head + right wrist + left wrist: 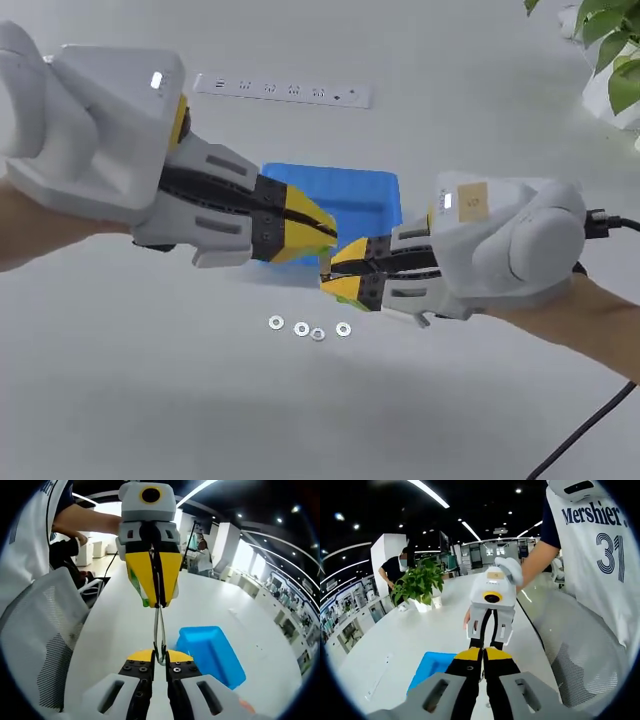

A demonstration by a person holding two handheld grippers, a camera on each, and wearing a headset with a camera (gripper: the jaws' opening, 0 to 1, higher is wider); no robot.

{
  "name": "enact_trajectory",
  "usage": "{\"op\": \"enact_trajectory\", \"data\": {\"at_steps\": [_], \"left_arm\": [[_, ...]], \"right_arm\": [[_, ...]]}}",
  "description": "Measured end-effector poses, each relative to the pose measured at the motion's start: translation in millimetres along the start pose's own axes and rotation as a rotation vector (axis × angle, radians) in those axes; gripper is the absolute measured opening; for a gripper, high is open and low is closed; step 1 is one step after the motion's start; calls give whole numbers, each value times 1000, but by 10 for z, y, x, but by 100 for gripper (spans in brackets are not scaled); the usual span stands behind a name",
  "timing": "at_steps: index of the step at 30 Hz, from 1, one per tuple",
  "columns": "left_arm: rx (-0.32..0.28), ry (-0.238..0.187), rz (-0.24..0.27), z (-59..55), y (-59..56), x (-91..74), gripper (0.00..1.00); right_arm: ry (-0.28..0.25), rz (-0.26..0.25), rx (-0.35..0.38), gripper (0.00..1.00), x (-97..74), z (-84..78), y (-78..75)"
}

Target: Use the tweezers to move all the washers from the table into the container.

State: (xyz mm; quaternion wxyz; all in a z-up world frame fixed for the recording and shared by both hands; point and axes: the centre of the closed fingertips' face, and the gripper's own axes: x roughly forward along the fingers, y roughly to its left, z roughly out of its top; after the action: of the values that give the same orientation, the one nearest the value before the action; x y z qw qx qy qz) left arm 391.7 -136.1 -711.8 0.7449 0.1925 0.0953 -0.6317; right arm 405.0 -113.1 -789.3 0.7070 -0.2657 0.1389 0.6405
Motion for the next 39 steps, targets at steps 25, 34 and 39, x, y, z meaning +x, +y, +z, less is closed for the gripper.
{"op": "enact_trajectory", "data": {"at_steps": [25, 34, 39], "left_arm": [[89, 10, 2, 83, 654, -48, 5], [75, 29, 0, -61, 746, 18, 5], [61, 37, -9, -155, 784, 68, 5]], "right_arm": [[-18, -90, -46, 9, 80, 174, -663], [0, -94, -23, 9, 166, 26, -774], [15, -82, -22, 9, 245, -54, -796]]}}
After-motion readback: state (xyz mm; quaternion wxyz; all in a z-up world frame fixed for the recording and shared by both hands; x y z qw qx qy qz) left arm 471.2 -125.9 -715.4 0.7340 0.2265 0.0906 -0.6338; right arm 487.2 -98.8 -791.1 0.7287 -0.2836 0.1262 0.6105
